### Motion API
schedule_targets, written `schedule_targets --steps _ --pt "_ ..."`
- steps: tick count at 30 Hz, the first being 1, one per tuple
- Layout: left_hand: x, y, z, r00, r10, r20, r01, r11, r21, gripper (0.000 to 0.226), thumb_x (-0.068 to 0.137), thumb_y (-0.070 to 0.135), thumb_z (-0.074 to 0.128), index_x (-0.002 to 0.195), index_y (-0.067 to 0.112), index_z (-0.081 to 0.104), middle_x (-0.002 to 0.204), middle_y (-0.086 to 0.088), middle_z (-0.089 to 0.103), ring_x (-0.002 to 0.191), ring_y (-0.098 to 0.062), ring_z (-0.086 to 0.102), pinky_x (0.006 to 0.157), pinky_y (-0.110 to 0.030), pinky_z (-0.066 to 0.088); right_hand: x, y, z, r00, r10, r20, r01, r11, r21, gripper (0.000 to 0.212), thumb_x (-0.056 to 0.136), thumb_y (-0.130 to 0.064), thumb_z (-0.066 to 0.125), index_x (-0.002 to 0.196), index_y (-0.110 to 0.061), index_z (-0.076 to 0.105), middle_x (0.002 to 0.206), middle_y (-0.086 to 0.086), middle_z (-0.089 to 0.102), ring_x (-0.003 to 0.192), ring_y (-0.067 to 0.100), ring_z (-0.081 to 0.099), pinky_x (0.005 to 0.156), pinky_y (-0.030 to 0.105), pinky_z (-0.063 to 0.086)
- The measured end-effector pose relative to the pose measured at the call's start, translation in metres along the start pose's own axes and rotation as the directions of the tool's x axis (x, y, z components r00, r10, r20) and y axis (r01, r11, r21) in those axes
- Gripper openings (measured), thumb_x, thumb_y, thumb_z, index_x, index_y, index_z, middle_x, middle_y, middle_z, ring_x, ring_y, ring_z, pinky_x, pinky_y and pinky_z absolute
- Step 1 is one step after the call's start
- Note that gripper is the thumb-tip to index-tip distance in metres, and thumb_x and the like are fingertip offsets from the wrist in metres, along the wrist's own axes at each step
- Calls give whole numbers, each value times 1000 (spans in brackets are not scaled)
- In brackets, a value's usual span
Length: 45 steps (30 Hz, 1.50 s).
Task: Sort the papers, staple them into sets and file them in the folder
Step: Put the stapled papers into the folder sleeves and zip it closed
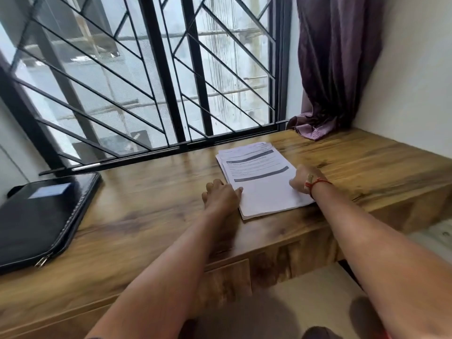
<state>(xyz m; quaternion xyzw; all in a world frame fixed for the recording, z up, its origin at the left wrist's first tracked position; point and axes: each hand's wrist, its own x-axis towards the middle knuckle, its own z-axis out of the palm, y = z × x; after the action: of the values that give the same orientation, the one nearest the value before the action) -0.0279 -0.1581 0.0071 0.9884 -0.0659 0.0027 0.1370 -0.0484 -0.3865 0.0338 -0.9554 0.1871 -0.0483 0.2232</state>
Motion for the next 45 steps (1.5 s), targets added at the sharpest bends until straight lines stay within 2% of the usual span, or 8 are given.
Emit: schedule_targets --steps 10,15,22,26,30,36,41,45 --pt "8 4 4 999 49 -5 -49 999 8 59 104 55 28 133 13 58 143 -11 42 131 -33 31 104 -50 28 5 4 6 994 26 -108 -48 977 -209 44 92 -28 53 133 -11 52 140 19 45 129 40 40 102 43 40" --pt "-2 -35 -15 987 66 -143 -66 998 10 59 103 55 33 137 11 53 148 -10 40 136 -32 33 106 -49 31 -15 -45 29 939 -218 -267 197 975 -105 45 89 -34 60 125 -6 60 124 23 56 116 42 50 98 45 44" --pt "-38 -202 -80 890 -139 -434 167 985 27 51 101 48 45 129 6 56 135 -15 51 126 -36 44 102 -47 40 -85 -190 97 895 -447 -6 412 820 396 36 93 -41 62 100 -8 72 99 12 72 99 30 65 76 28 43" --pt "-81 -309 -114 815 -330 -477 394 918 38 53 99 49 49 122 2 58 131 -20 55 122 -40 48 98 -47 43 -133 -276 146 827 -534 173 344 726 595 41 91 -45 63 86 -5 73 87 16 73 89 34 69 82 45 57" --pt "-122 -389 -135 723 -504 -473 596 801 56 63 96 54 51 127 0 56 132 -23 55 123 -41 49 99 -46 43 -171 -341 178 781 -548 299 268 727 632 42 90 -46 64 79 -6 69 79 14 71 68 27 65 74 41 58" --pt "-144 -460 -154 586 -721 -369 768 639 -30 77 98 61 40 141 -2 46 143 -25 47 131 -41 42 107 -46 36 -190 -397 206 808 -493 321 271 796 541 42 92 -47 59 75 -8 63 80 13 66 79 28 62 65 28 41" --pt "-139 -476 -157 560 -763 -323 778 618 -111 75 98 61 38 139 -1 48 141 -24 51 130 -41 45 106 -46 37 -196 -419 220 836 -460 299 290 833 472 47 91 -42 62 58 -14 45 59 2 46 72 25 51 64 28 35" --pt "-135 -470 -150 553 -727 -408 760 640 -110 72 97 61 41 129 -1 57 130 -24 58 121 -41 51 100 -46 41 -196 -430 226 849 -435 301 269 845 463 36 93 -37 61 74 -8 52 75 5 55 82 27 55 70 29 40"
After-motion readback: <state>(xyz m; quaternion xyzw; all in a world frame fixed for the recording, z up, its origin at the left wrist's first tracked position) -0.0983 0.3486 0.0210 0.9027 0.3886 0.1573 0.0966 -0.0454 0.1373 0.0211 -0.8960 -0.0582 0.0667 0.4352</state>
